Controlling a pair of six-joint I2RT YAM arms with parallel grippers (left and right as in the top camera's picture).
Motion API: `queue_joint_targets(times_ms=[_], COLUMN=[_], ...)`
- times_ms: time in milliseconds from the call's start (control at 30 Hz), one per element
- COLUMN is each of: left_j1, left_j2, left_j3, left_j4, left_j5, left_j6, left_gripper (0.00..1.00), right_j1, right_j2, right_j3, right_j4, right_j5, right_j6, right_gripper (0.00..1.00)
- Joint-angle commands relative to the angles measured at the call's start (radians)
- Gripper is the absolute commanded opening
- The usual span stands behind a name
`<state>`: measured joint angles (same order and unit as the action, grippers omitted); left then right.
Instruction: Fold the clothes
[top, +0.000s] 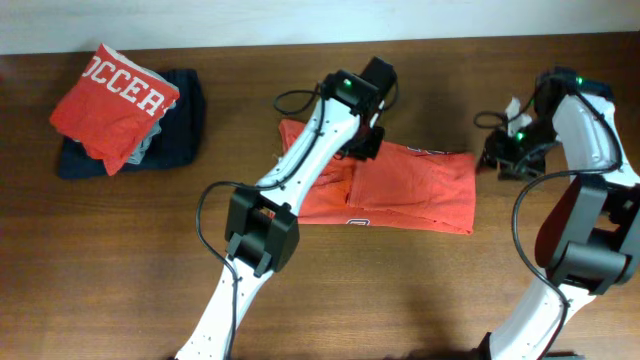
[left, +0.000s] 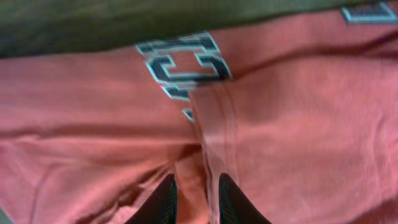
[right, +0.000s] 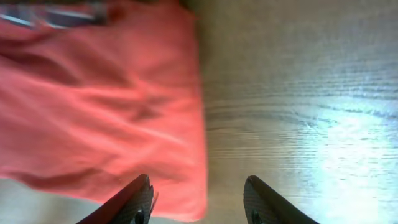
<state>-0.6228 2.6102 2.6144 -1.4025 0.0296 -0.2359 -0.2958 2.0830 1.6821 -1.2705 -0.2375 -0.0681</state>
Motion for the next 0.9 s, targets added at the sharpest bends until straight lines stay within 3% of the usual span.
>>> queue_joint_targets(times_ms=[0,600,767,867], left_j1=[-0.006,-0.008,-0.008,-0.008], left_j2=[-0.034,0.079,0.080,0.088], left_j3=[0.015,0.014,0.014,0.014], left_j4=[0.027,0.032,0.034,0.035], left_j5=[0.011,0.060,0.060,0.060], left_j6=[0.005,0.005,0.005,0.005], left_gripper=[0.23,0.22,0.22,0.22], right_j1=[-0.001,0.001,0.001,0.001], right_j2=[-0.016,-0.016,-0.016,-0.016], right_j3=[-0.085,-0.303,-0.303,-0.303], right_j4=[0.039,0.345,0.345,0.345], right_j5=[0.039,-0.223,-0.223,-0.224], right_j6=[-0.011,-0.011,-0.011,-0.011], right_gripper=[0.53,0.51,0.28,0.26])
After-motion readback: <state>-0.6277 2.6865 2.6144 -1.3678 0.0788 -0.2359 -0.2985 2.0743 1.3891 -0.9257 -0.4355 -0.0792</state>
